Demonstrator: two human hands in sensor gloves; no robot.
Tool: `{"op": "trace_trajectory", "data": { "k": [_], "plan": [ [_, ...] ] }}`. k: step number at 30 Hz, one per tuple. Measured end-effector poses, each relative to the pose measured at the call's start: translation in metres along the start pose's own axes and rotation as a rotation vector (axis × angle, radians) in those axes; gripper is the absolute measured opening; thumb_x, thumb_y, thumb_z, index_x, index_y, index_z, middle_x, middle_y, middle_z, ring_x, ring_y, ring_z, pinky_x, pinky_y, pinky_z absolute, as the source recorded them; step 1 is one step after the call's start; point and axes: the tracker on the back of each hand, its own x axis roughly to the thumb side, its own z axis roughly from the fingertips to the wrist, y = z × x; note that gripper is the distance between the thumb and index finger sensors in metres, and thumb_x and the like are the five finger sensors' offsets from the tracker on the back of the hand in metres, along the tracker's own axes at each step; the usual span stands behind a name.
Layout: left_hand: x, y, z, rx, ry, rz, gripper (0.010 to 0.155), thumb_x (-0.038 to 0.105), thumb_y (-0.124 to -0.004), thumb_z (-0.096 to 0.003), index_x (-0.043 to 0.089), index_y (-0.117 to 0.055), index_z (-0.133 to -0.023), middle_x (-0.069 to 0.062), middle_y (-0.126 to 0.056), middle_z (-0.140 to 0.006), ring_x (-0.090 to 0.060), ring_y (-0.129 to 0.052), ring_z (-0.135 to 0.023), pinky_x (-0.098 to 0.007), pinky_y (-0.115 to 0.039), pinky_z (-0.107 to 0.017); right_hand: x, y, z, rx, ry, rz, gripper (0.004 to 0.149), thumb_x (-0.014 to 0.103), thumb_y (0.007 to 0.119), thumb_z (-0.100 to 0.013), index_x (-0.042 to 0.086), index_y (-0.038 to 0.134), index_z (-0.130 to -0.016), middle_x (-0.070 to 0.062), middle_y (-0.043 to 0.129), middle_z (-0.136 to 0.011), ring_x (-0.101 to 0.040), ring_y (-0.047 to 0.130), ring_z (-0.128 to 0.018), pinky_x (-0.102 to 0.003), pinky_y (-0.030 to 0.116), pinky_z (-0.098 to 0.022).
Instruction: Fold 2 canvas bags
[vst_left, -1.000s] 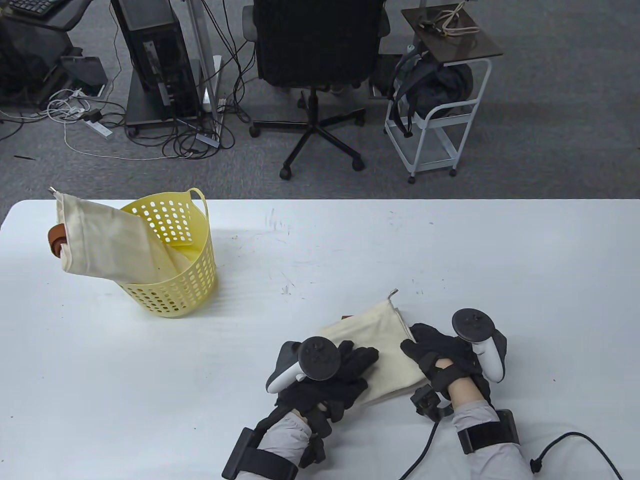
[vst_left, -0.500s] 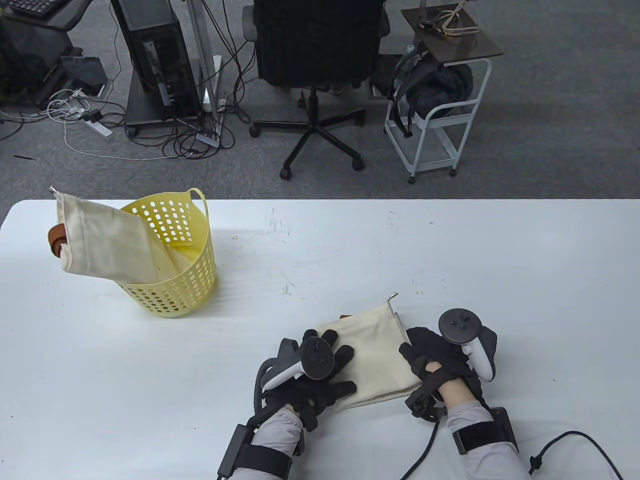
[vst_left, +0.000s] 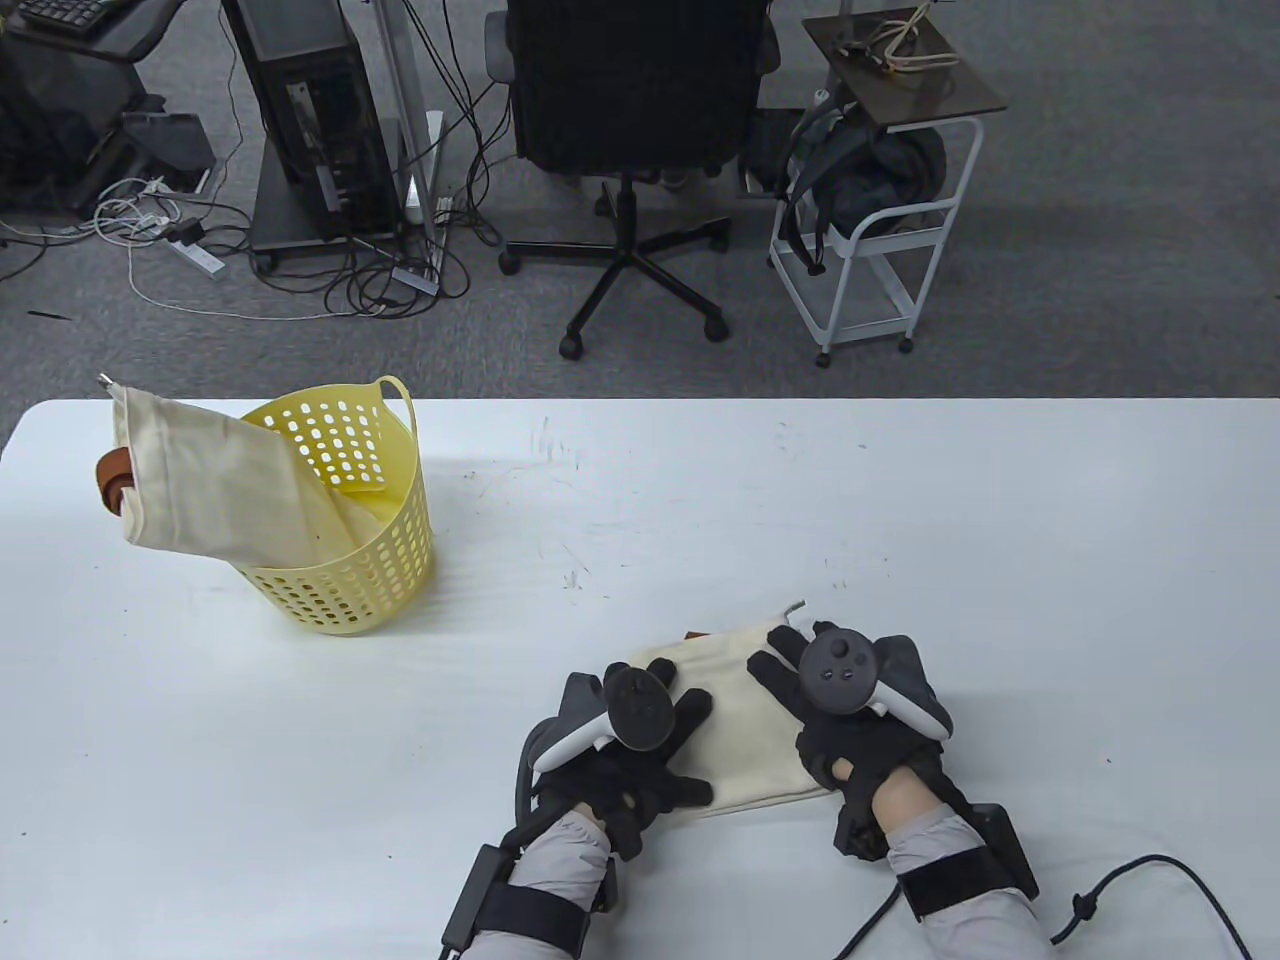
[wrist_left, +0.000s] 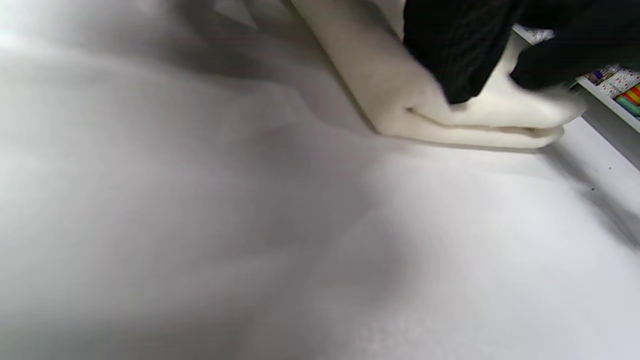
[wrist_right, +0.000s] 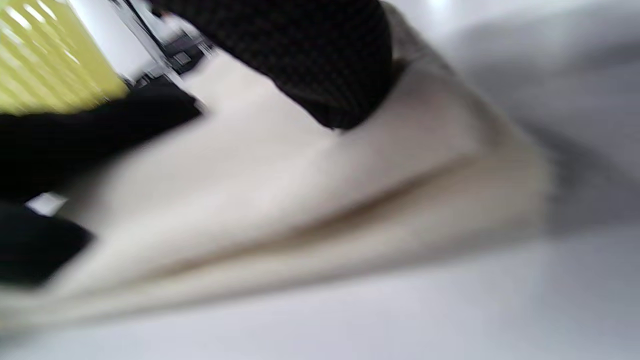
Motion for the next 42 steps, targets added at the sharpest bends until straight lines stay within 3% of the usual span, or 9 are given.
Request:
{"op": "trace_trajectory", "data": {
  "k": [7,12,18,21,25,27,29,33,42],
  "plan": [
    [0.012,0.003,0.000,0.020,-0.066,-0.007,0.068,0.032,-0.088,-0.0579,0.042,-0.051,-0.114,-0.005,0.002,-0.121,-0.036,0.016,-0.103,-0.072,-0.001,-0.067,0.009,0.010,-0.009,0.089,0.054,0.067,0.084,0.004,0.077,-0.044,0.028,0.025,-0.106,-0.002,0.008,-0.112,-0.041,0.009,-0.101,-0.068,0.019,-0.070],
    [0.019,0.002,-0.005,-0.002,-0.100,-0.007,0.062,0.023,-0.087,-0.0570,0.038,-0.061,-0.111,0.003,-0.006,-0.123,-0.029,0.014,-0.104,-0.069,-0.002,-0.069,0.012,0.012,-0.009,0.078,0.053,0.087,0.084,0.004,0.077,-0.044,0.026,0.026,-0.106,-0.004,0.009,-0.111,-0.043,0.014,-0.102,-0.069,0.022,-0.070],
    [0.024,0.012,-0.010,-0.065,-0.029,0.054,0.049,0.041,-0.074,-0.0621,0.037,-0.065,-0.111,0.006,-0.016,-0.125,-0.026,0.009,-0.107,-0.071,-0.004,-0.069,0.016,0.010,-0.010,0.145,0.054,0.177,0.083,0.010,0.078,-0.047,0.026,0.020,-0.105,-0.006,0.004,-0.111,-0.042,0.011,-0.102,-0.069,0.017,-0.069],
    [0.029,0.015,-0.013,-0.025,0.029,0.017,0.043,0.037,-0.074,-0.0626,0.039,-0.071,-0.105,0.010,-0.023,-0.124,-0.024,0.004,-0.110,-0.071,-0.004,-0.070,0.019,0.002,-0.010,0.203,0.066,0.141,0.085,0.028,0.084,-0.049,0.025,0.021,-0.107,-0.007,0.005,-0.111,-0.042,0.004,-0.100,-0.069,0.011,-0.067],
    [0.032,0.013,-0.012,0.013,0.051,-0.005,0.041,0.035,-0.080,-0.0619,0.041,-0.072,-0.102,0.010,-0.025,-0.124,-0.025,0.001,-0.112,-0.072,-0.004,-0.070,0.050,-0.006,0.001,-0.026,-0.002,0.277,0.081,0.033,0.090,-0.045,0.009,0.045,-0.108,-0.021,0.042,-0.111,-0.043,0.024,-0.102,-0.070,0.021,-0.069],
    [0.030,0.012,-0.013,0.021,0.045,0.011,0.043,0.034,-0.082,-0.0609,0.041,-0.071,-0.102,0.011,-0.025,-0.123,-0.024,0.002,-0.112,-0.072,-0.004,-0.070,0.052,0.006,-0.004,0.034,-0.091,0.259,0.086,0.039,0.090,-0.043,0.013,0.041,-0.109,-0.016,0.036,-0.113,-0.041,0.022,-0.102,-0.070,0.021,-0.068],
    [0.027,0.009,-0.013,0.022,0.044,0.007,0.051,0.035,-0.084,-0.0597,0.044,-0.064,-0.106,0.013,-0.023,-0.123,-0.023,0.004,-0.111,-0.072,-0.004,-0.070,0.042,0.017,-0.008,0.126,0.005,0.229,0.086,0.043,0.084,-0.043,0.021,0.031,-0.107,-0.005,0.014,-0.111,-0.034,0.010,-0.101,-0.068,0.017,-0.068],
    [0.023,0.007,-0.011,0.008,0.041,-0.044,0.077,0.041,-0.083,-0.0585,0.041,-0.032,-0.116,0.016,-0.019,-0.122,-0.019,0.005,-0.110,-0.072,-0.004,-0.070,0.019,0.010,-0.002,0.119,0.041,0.181,0.081,0.038,0.088,-0.043,0.029,0.039,-0.107,0.010,0.024,-0.111,-0.023,0.011,-0.103,-0.067,0.012,-0.070],
    [0.000,0.008,0.008,-0.010,0.076,-0.241,0.091,0.059,-0.081,-0.0524,0.039,-0.017,-0.114,0.013,-0.010,-0.121,-0.025,-0.002,-0.111,-0.072,-0.008,-0.070,-0.002,0.005,0.002,0.168,0.042,0.162,0.078,0.033,0.086,-0.045,0.032,0.038,-0.106,0.012,0.022,-0.112,-0.031,0.015,-0.104,-0.067,0.017,-0.071]
  ]
}}
